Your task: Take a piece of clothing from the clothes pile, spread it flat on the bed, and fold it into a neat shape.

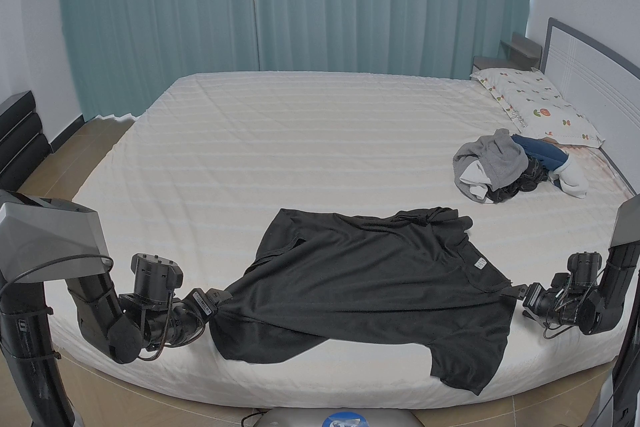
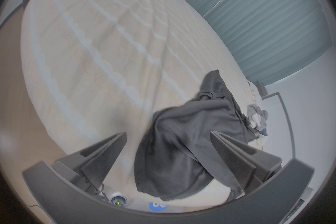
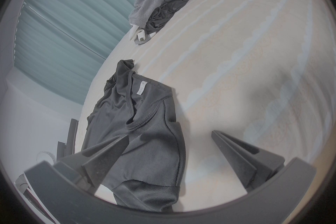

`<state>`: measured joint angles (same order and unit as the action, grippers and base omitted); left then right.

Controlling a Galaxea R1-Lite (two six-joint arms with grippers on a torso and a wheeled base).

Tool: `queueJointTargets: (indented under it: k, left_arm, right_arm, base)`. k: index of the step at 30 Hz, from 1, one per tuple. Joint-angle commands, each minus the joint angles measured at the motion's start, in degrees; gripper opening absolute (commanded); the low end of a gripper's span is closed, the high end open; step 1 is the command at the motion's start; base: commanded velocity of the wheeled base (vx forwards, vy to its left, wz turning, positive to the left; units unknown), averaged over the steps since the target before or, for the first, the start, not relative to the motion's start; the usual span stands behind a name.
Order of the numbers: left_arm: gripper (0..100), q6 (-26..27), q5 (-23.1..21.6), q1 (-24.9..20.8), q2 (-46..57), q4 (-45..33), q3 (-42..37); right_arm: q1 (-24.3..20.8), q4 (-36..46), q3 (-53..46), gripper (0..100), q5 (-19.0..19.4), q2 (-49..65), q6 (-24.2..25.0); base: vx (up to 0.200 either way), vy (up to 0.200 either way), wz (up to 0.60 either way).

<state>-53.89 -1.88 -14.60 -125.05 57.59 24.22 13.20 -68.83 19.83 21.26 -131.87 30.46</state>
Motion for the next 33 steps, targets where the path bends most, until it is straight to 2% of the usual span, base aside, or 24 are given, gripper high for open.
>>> queueJointTargets:
  k: [1, 3, 5, 8, 15, 19, 25, 33]
  left_arm:
    - [100, -0.5, -6.1, 2.1, 5.7, 0.1, -3.4]
    - [100, -0.4, -9.7, 2.3, 7.5, 0.1, -5.4]
    - [100, -0.2, -10.7, 2.3, 7.7, 0.1, -6.2]
    - [100, -0.5, -10.5, 2.2, 7.4, 0.1, -5.9]
    - [100, 0.2, -10.0, 1.6, 4.4, 0.1, -6.2]
    - [100, 0.2, -6.8, -0.2, 2.4, 0.1, -5.7]
    - [100, -0.2, 1.4, -4.1, -1.7, 2.1, -2.8]
    - [100, -0.4, 4.7, -8.2, -3.6, 2.8, 1.3]
  right_arm:
    - [0.0, 0.0, -1.6, 100, 0.3, 0.3, -1.9]
    - [0.0, 0.0, -2.3, 100, 0.4, 0.4, -3.8]
    - [-0.2, -0.2, -3.0, 100, 0.4, 0.7, -5.0]
    - [-0.5, -0.3, -3.8, 100, 0.4, 2.0, -5.2]
    - [-0.8, -0.4, -4.2, 100, 0.4, 1.8, -5.2]
    - [-0.9, -0.4, -4.1, 100, 0.4, 1.6, -5.2]
    - [-2.0, -0.5, -3.7, 100, 0.4, 1.4, -4.5]
    - [-4.7, -0.6, -3.8, 100, 0.4, 1.4, -3.7]
  base:
    - [0.0, 0.0, 0.0]
    - [0.0, 0.0, 0.0]
    - [0.0, 0.0, 0.0]
    - [0.0, 0.0, 0.0]
    - [-0.2, 0.0, 0.0]
    - [-0.2, 0.0, 0.0]
    - [0.0, 0.0, 0.0]
    - [0.0, 0.0, 0.0]
